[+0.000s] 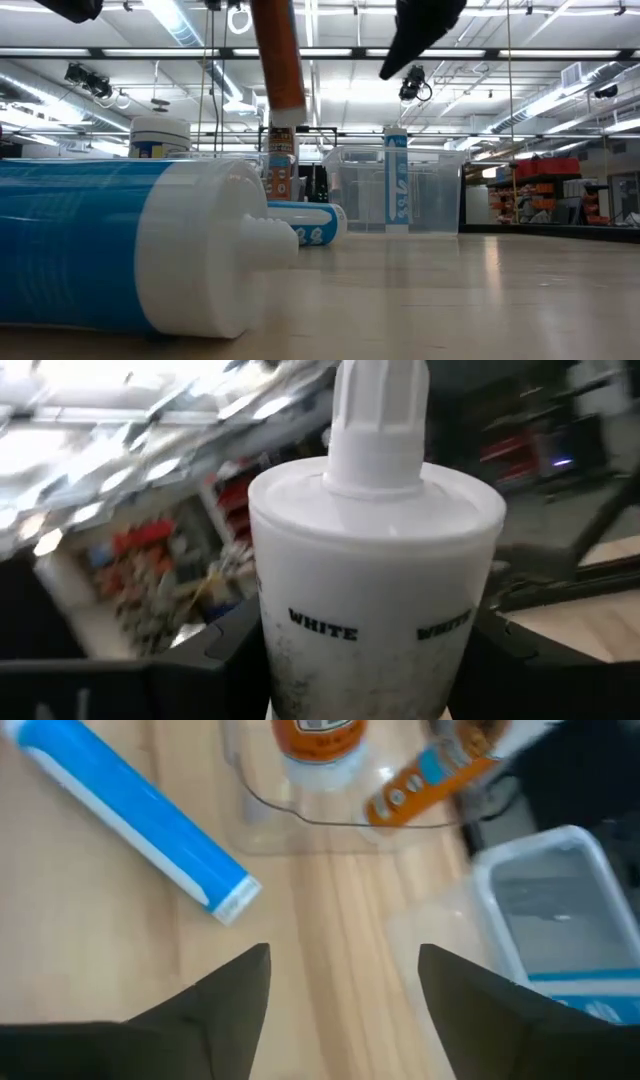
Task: Pick & place silicon tubes, Sealant and Lysol wipes
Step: Put the right orange sealant into the transparent bin
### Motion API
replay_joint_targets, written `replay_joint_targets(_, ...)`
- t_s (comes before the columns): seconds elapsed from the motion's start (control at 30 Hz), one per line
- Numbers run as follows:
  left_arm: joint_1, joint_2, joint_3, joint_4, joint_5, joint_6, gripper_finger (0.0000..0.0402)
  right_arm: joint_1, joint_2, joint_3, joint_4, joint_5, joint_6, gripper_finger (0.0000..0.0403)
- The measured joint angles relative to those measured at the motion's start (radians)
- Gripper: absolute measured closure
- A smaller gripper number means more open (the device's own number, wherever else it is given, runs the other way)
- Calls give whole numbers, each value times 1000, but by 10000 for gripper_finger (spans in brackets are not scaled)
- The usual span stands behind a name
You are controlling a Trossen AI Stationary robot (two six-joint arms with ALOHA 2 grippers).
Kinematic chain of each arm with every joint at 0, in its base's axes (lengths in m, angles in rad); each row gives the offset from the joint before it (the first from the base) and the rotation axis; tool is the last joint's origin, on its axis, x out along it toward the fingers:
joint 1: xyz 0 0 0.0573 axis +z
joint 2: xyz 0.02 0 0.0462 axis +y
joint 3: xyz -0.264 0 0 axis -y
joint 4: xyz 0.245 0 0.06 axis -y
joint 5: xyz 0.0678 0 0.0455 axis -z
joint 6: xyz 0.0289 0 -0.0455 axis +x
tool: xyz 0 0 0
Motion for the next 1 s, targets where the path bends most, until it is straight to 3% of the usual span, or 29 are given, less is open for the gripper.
replay_joint_targets(0.23, 43, -37, -2, -52, -59, -113, 181, 70, 0, -83, -5, 147, 96, 177)
replay_joint_targets(0.53, 103, -240, -2, -329, -101, -233, 182, 99, -54, -242, 26, 319, 349, 206)
replay_joint_targets(0.73, 176, -304, -2, -517, -115, -336, 182, 99, -102, -342, 166, 385, 466, 209)
replay_joint_targets(1.0, 255, -301, -20, -527, -64, -371, 182, 99, -136, -485, 450, 401, 486, 209)
